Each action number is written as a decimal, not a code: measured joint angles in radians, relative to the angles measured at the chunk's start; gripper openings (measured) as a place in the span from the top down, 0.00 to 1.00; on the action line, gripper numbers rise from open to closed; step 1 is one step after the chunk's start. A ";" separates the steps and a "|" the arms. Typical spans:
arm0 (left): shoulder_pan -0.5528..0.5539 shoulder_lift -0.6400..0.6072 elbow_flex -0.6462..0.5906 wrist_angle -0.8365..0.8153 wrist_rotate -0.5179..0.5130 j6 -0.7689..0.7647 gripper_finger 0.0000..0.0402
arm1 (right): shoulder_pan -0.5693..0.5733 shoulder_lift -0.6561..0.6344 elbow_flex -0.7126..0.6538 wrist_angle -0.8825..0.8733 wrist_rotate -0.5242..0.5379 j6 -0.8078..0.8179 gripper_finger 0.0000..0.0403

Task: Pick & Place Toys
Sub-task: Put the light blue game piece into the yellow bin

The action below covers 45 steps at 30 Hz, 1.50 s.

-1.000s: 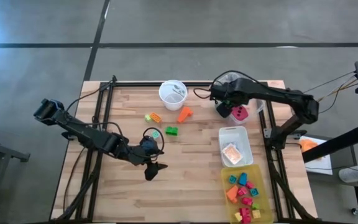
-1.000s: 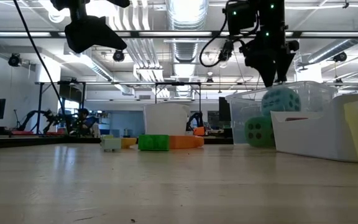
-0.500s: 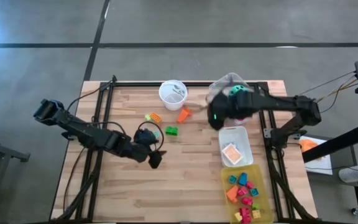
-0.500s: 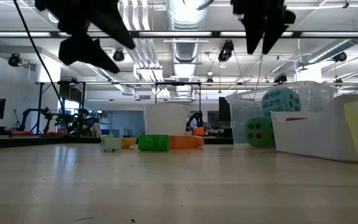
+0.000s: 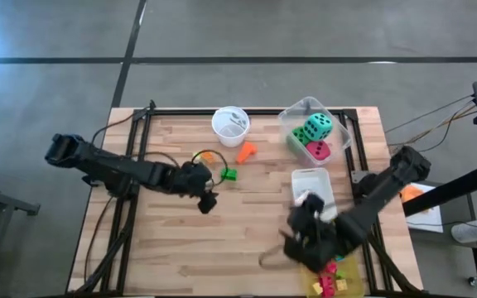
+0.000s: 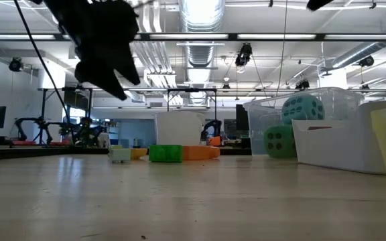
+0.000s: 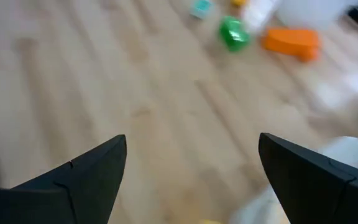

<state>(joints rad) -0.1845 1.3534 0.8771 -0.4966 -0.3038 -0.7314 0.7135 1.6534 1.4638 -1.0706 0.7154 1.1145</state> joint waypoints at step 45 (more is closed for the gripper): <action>0.224 0.365 0.005 -0.041 0.110 0.414 0.18 | 0.076 0.168 -0.005 0.172 0.042 -0.124 0.12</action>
<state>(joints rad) 0.0395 1.7187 0.8825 -0.5377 -0.1940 -0.3170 0.7895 1.8214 1.4586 -0.8991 0.7578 0.9909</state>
